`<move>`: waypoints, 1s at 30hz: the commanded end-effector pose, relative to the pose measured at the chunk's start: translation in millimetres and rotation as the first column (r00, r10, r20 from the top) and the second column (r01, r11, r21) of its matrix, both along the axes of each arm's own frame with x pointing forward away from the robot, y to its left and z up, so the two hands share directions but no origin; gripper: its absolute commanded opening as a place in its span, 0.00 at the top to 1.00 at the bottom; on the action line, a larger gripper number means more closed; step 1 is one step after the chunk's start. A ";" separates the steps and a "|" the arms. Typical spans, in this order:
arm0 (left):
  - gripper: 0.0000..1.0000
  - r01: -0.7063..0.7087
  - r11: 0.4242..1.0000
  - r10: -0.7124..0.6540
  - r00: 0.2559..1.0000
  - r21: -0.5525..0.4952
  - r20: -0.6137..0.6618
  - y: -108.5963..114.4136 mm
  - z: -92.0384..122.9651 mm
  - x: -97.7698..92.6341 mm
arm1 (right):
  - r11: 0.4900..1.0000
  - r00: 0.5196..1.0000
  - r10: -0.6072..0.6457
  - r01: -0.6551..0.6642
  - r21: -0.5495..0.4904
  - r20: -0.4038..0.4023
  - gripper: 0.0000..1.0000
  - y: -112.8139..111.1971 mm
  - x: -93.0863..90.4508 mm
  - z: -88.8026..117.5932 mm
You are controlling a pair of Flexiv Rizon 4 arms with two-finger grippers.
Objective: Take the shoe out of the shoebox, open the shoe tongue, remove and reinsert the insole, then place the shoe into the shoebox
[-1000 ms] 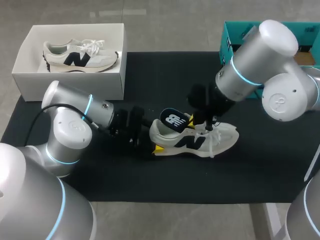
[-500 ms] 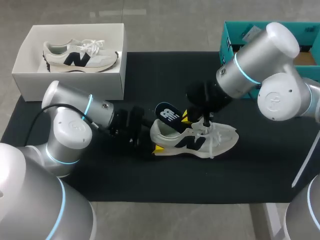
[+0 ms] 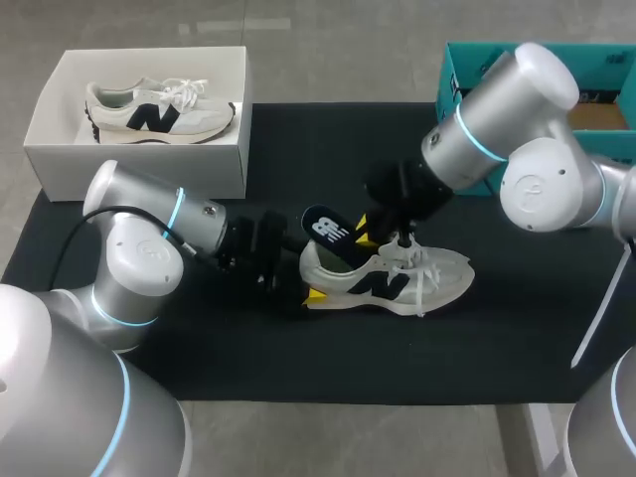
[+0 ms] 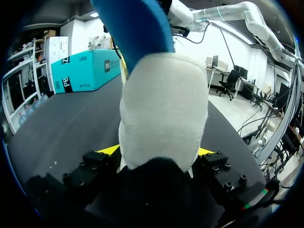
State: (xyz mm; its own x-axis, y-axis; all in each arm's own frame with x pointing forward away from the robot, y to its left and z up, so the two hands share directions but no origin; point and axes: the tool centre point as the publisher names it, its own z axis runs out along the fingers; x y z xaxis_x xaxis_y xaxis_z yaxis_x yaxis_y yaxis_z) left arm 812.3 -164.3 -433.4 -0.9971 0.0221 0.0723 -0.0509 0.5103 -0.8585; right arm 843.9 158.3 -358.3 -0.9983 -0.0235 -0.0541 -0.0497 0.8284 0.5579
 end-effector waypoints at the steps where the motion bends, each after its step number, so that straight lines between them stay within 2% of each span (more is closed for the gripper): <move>1: 1.00 0.001 1.000 -0.001 1.000 0.001 0.000 -0.5 -2.4 0.9 | 1.000 1.000 0.012 -0.012 0.008 -0.010 0.74 3.0 6.7 -7.3; 10: 1.00 0.001 1.000 -0.001 1.000 0.001 0.000 -0.5 -2.4 0.9 | 0.996 0.998 0.063 -0.062 0.066 -0.027 0.60 -3.2 20.7 1.3; 20: 1.00 0.001 1.000 -0.001 1.000 0.001 0.000 -0.5 -2.4 0.9 | 0.977 0.982 0.158 -0.141 0.159 -0.100 0.64 7.2 21.6 -2.6; 24: 1.00 0.001 1.000 -0.001 1.000 0.001 0.000 -0.5 -2.4 0.9 | 0.973 0.975 0.187 -0.167 0.156 -0.123 0.62 11.0 19.5 2.3; 30: 1.00 0.001 1.000 -0.001 1.000 0.001 0.000 -0.5 -2.4 0.9 | 0.968 0.969 0.212 -0.190 0.164 -0.128 0.65 20.6 13.9 7.8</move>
